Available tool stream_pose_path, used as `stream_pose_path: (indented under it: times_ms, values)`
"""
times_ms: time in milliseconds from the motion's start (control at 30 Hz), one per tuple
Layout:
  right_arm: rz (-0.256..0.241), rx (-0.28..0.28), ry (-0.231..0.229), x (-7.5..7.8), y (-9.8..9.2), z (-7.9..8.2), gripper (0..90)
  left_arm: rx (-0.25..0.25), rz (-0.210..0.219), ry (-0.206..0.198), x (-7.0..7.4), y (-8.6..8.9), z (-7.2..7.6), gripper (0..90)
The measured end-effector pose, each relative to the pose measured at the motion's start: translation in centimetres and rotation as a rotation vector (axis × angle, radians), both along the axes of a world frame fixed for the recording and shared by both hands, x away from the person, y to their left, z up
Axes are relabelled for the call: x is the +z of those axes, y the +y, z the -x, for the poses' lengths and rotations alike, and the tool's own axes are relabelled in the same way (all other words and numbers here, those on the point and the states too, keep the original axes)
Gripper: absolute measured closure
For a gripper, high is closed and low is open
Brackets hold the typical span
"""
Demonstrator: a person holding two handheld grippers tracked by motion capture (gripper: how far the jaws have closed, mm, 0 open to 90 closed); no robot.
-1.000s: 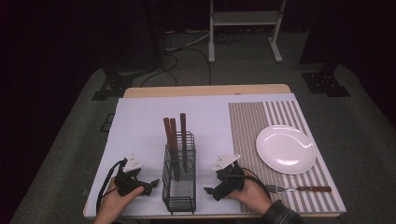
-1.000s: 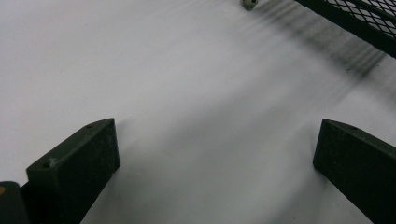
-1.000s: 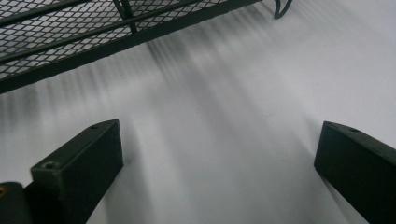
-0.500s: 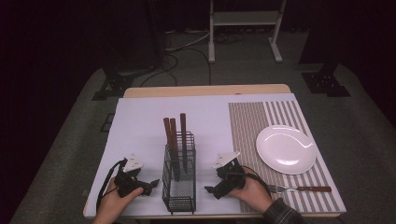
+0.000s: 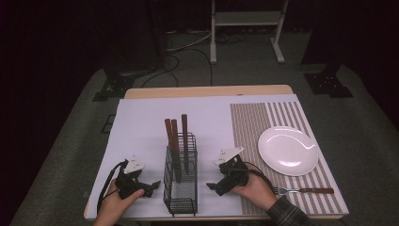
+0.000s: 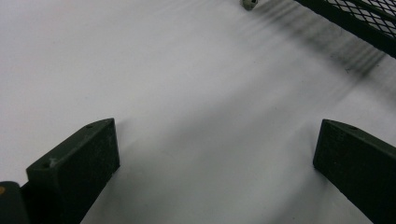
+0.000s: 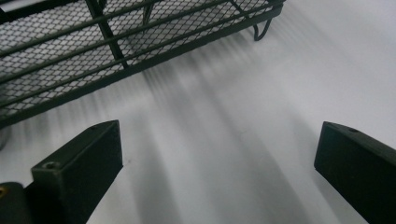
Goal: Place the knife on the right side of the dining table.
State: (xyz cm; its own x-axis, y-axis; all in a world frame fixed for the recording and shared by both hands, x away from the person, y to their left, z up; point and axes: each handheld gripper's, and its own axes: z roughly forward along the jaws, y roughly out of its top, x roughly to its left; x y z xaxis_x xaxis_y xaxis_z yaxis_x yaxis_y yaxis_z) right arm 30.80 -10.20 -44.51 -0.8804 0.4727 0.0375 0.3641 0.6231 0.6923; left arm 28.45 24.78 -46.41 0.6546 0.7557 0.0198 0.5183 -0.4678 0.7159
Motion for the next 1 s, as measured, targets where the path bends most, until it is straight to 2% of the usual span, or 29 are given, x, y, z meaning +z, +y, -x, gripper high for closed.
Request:
stream_pose_path:
  times_ms: [300, 633, 1000]
  values:
    - [-0.01, 0.001, 0.01, 0.8, -0.2, -0.4, 0.0, 0.0, -0.001, 0.001, 0.0, 0.0, 0.0, 0.0]
    - [-0.031, 0.004, -0.014, 2.1, -0.4, -1.0, 0.0, 0.0, -0.001, 0.001, 0.0, 0.0, 0.0, 0.0]
    - [-0.088, -0.018, -0.037, 4.3, -0.9, -1.8, 0.0, 0.001, 0.003, 0.001, 0.0, 0.0, 0.0, 0.0]
